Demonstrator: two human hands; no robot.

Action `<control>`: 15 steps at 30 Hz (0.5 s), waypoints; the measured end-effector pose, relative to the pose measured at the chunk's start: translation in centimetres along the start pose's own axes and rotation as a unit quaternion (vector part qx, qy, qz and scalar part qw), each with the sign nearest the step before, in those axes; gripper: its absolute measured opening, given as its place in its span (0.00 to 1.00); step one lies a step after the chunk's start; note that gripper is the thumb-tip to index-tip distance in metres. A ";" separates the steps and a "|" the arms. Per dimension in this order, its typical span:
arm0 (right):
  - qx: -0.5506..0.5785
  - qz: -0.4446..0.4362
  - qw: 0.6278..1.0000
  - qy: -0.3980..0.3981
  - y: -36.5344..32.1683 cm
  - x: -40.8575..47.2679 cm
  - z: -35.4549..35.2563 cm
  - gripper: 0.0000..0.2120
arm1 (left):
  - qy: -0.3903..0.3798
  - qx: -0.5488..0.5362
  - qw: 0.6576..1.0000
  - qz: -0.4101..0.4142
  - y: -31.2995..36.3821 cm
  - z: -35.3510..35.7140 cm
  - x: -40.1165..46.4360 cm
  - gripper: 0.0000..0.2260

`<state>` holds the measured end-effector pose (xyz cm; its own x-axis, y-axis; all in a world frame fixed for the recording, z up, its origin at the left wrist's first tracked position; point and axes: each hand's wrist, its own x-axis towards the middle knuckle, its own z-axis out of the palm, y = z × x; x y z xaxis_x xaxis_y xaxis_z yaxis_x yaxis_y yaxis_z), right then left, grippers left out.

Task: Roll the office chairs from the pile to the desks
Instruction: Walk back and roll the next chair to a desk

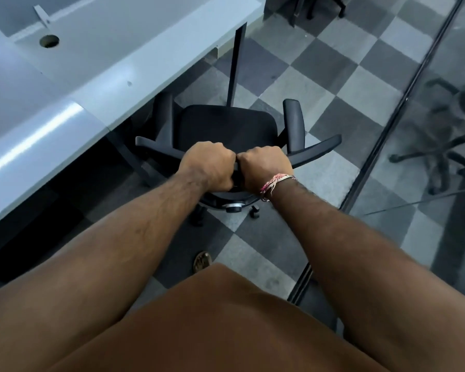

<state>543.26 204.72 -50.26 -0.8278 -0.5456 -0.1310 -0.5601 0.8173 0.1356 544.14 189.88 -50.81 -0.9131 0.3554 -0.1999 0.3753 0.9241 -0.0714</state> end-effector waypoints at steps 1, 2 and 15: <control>-0.003 -0.007 1.000 0.003 0.6 1.7 0.0 0.09 | -0.001 -0.005 1.000 -0.003 -0.9 -0.2 1.2 0.09; -0.007 -0.011 1.000 0.005 1.0 2.8 0.0 0.09 | 0.004 -0.007 1.000 -0.007 -1.6 -0.3 2.0 0.09; -0.023 -0.108 0.993 0.036 6.6 16.3 -0.3 0.12 | 0.009 -0.022 0.995 -0.093 -8.0 -1.7 11.4 0.10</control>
<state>526.05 201.14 -51.22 -0.6874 -0.7205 -0.0914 -0.7244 0.6711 0.1573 530.45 186.76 -50.84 -0.9688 0.1806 -0.1695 0.1935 0.9791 -0.0632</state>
